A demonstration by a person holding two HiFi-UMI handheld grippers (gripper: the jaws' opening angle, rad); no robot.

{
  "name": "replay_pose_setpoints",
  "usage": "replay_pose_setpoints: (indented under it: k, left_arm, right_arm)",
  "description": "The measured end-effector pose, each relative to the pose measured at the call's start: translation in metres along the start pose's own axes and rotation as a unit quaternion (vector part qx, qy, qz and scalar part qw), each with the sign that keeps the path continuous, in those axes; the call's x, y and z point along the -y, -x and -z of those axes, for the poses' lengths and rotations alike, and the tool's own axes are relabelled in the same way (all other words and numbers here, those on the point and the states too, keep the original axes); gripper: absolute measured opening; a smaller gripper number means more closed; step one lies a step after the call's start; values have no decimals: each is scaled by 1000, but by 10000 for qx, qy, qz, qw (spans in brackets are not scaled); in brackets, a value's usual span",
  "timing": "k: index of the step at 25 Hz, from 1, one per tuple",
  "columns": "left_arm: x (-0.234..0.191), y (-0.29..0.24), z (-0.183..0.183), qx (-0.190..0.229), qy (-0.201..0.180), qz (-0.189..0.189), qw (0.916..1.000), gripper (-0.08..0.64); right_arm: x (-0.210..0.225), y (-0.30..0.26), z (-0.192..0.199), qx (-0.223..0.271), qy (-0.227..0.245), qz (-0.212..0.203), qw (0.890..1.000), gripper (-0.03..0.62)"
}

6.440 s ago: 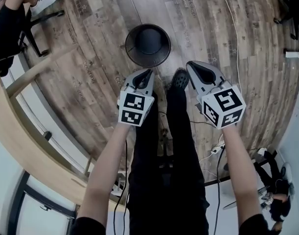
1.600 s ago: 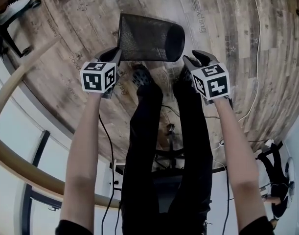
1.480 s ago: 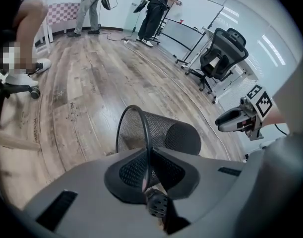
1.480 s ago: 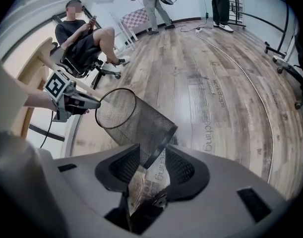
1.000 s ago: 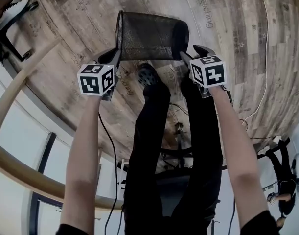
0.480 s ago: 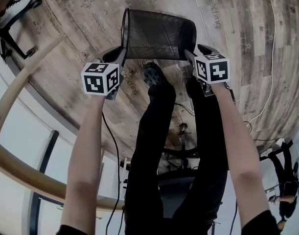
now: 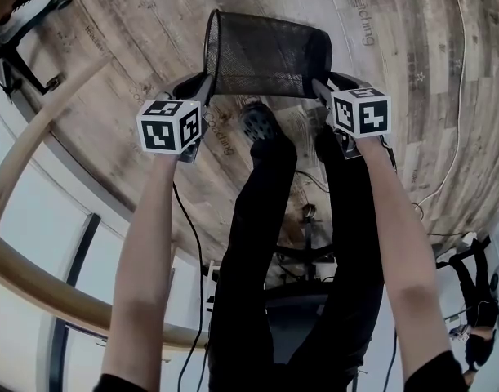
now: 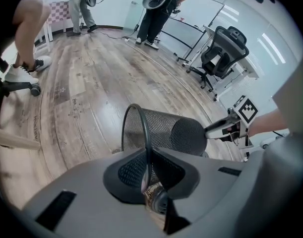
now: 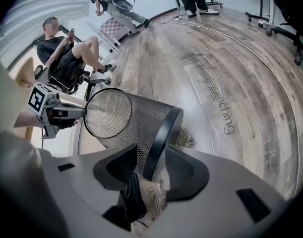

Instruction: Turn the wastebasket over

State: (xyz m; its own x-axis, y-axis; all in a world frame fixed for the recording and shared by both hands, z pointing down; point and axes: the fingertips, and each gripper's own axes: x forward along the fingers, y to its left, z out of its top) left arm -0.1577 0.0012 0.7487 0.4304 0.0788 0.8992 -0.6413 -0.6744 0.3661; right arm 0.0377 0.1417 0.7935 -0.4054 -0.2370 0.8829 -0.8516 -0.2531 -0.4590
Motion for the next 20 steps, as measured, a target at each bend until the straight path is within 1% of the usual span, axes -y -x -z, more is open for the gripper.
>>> replay_pose_setpoints:
  k: [4, 7, 11, 13, 14, 15, 16, 17, 18, 19, 20]
  left_arm:
    - [0, 0, 0, 33, 58, -80, 9999, 43]
    - [0, -1, -1, 112, 115, -127, 9998, 43]
    - [3, -1, 6, 254, 406, -286, 9984, 43]
    - [5, -1, 16, 227, 534, -292, 9979, 43]
    - [7, -2, 22, 178, 576, -252, 9979, 43]
    - [12, -4, 28, 111, 581, -178, 9981, 43]
    - [20, -7, 33, 28, 539, -80, 9985, 43]
    - [28, -12, 37, -57, 461, 1, 9989, 44]
    - [36, -17, 40, -124, 381, 17, 9992, 44]
    - [40, -21, 41, -165, 344, -50, 9993, 46]
    - [42, -25, 42, -184, 369, -174, 9990, 50]
  right_arm:
    - [-2, 0, 0, 7, 21, 28, 10000, 187]
    - [-1, 1, -2, -17, 63, 140, 9999, 186]
    - [3, 5, -13, 105, 83, 398, 9991, 174]
    - [4, 8, -20, 139, 107, 448, 9988, 162]
    - [1, 10, -24, 169, 183, 368, 9990, 150]
    - [-9, 13, -29, 221, 320, 178, 9991, 63]
    - [-23, 16, -35, 287, 514, -54, 9983, 34]
    - [-39, 18, -42, 357, 768, -197, 9962, 34]
    - [-53, 20, -49, 437, 1063, -199, 9932, 34]
    - [-62, 21, -56, 527, 1309, -121, 9899, 35]
    - [-67, 22, -62, 611, 1415, -44, 9880, 35]
